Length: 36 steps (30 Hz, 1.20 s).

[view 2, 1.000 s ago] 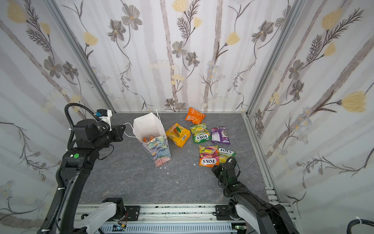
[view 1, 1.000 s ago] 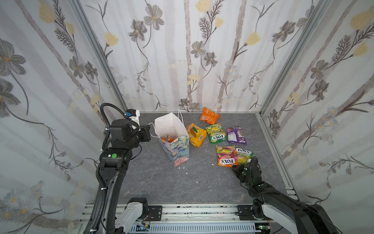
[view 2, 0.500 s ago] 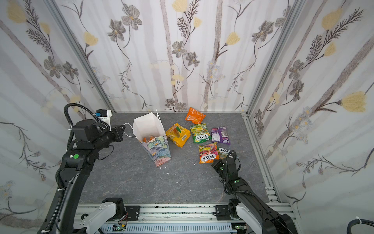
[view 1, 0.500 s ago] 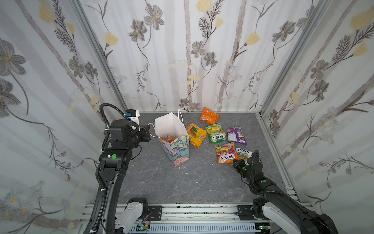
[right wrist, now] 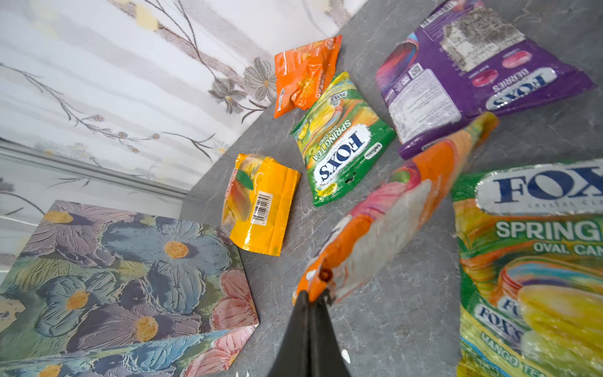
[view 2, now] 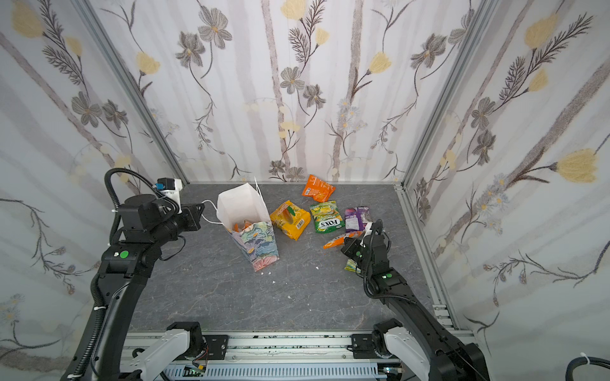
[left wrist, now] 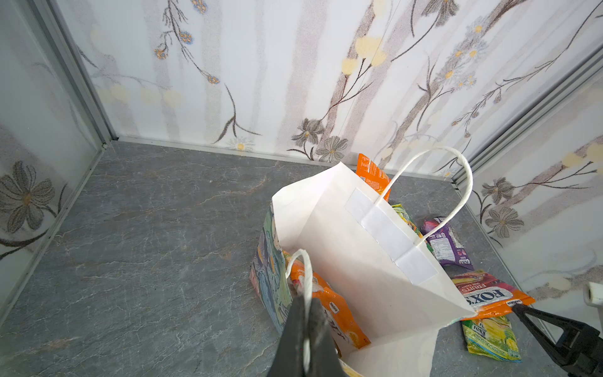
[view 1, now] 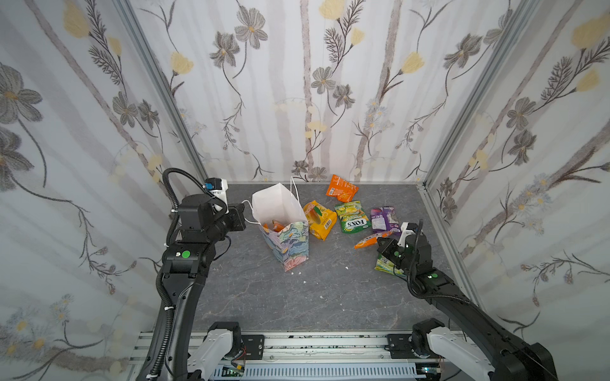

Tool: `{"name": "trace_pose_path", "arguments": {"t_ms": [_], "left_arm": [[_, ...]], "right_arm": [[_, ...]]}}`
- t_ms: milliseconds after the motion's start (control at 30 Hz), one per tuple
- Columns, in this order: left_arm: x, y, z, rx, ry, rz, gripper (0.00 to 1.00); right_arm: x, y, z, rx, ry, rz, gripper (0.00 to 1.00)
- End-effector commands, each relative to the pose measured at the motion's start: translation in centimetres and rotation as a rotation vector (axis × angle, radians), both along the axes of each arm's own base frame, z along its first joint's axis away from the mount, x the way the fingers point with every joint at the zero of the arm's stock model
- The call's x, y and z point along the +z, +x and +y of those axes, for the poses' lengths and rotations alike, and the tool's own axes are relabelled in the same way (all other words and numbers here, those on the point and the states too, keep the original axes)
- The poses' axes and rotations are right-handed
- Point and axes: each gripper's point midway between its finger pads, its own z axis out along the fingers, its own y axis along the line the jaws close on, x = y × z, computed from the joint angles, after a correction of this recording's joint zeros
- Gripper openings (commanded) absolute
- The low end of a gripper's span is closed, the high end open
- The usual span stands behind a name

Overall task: Place the snacks into the paper bag
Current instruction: Pick up the snack from the middle-right of the table.

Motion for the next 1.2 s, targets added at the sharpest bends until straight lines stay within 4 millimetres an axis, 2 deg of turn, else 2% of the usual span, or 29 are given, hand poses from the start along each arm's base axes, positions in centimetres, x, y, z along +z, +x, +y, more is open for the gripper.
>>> {"name": "trace_pose_path", "arguments": {"t_ms": [0, 500, 533, 800, 1167], "left_arm": [[0.7, 0.2, 0.1, 0.0, 0.008, -0.03, 0.0], [1.1, 0.1, 0.1, -0.003, 0.014, -0.036, 0.0], [1.2, 0.1, 0.0, -0.005, 0.014, -0.037, 0.0], [1.1, 0.2, 0.0, -0.005, 0.013, -0.034, 0.0], [1.0, 0.1, -0.1, -0.008, 0.009, -0.031, 0.0]], "right_arm": [[1.8, 0.5, 1.4, 0.097, -0.043, -0.054, 0.0], [5.1, 0.8, 5.2, 0.355, -0.116, -0.106, 0.0], [6.6, 1.0, 5.6, 0.372, -0.115, -0.139, 0.0], [11.2, 0.8, 8.5, 0.53, -0.157, -0.24, 0.0], [16.4, 0.4, 12.4, 0.685, -0.187, -0.318, 0.0]]}}
